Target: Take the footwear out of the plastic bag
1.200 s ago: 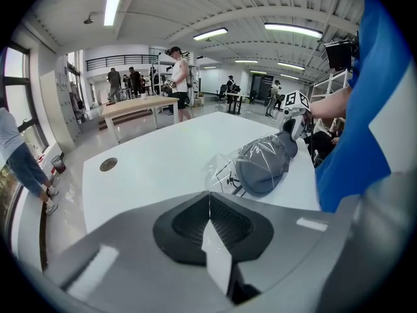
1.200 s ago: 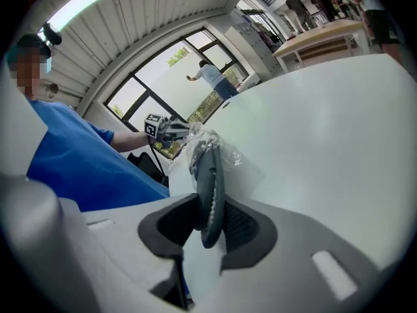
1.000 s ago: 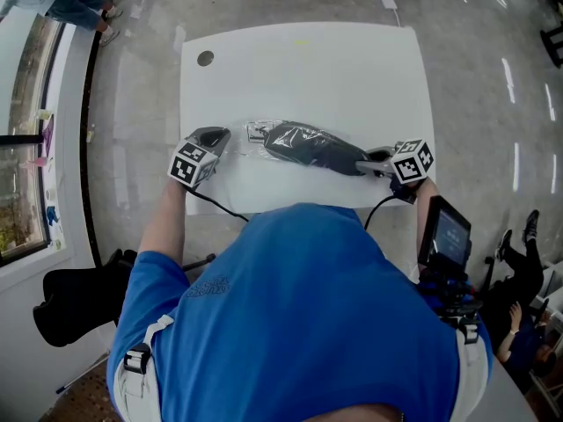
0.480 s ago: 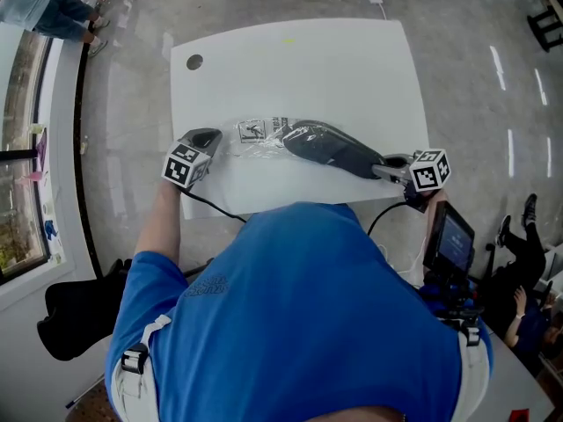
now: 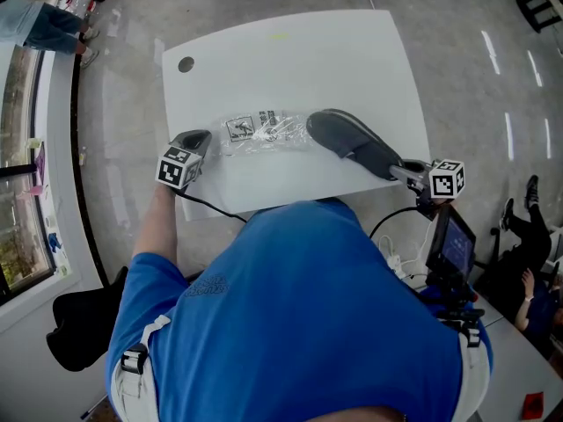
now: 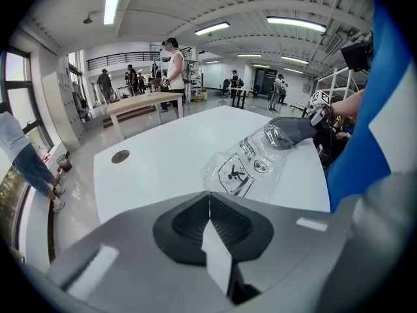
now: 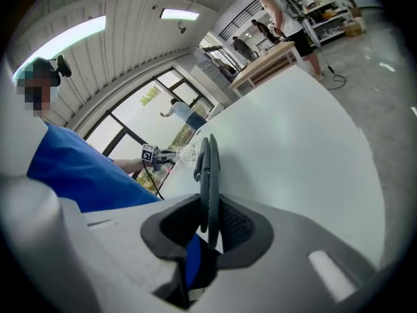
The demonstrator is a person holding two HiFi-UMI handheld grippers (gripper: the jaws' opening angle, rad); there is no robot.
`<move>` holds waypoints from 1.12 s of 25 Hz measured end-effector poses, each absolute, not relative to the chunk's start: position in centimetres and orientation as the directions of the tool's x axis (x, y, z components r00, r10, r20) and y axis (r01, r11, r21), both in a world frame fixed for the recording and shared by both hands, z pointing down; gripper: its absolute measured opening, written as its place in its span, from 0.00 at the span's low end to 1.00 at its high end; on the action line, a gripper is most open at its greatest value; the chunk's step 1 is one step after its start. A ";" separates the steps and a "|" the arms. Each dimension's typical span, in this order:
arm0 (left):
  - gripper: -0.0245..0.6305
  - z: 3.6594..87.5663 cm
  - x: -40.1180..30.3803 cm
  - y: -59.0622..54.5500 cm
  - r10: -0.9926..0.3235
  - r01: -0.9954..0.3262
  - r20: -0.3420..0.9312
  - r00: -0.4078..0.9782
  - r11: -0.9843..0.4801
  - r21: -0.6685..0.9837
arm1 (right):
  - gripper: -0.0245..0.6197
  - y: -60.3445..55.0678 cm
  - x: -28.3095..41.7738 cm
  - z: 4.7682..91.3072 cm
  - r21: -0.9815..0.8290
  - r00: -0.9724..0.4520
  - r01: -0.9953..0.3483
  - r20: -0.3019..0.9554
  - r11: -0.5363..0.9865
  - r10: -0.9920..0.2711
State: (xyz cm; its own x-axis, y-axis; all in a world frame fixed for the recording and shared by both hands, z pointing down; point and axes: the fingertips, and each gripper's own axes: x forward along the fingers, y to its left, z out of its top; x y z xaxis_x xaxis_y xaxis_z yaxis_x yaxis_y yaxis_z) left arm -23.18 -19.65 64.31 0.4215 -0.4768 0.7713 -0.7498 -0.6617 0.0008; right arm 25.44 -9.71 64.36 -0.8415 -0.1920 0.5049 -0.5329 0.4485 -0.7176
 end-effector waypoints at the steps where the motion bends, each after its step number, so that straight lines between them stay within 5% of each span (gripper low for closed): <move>1: 0.05 64.1 -23.1 -19.6 -0.477 -0.752 0.771 0.422 -0.659 0.003 | 0.14 -9.5 26.0 64.1 -0.720 -0.840 -0.539 0.499 0.436 -0.214; 15: 0.08 62.2 -23.2 -18.6 -0.523 -0.796 0.775 0.355 -0.603 -0.042 | 0.15 -10.2 27.7 63.6 -0.781 -0.787 -0.567 0.422 0.260 -0.451; 24: 0.34 60.9 -23.6 -15.9 -0.581 -0.836 0.742 0.335 -0.547 -0.052 | 0.15 -8.8 26.1 63.7 -0.778 -0.747 -0.601 0.465 0.183 -0.475; 28: 0.37 59.9 -24.7 -15.8 -0.648 -0.868 0.697 0.308 -0.491 -0.072 | 0.15 -8.5 25.2 64.7 -0.757 -0.720 -0.632 0.498 0.163 -0.483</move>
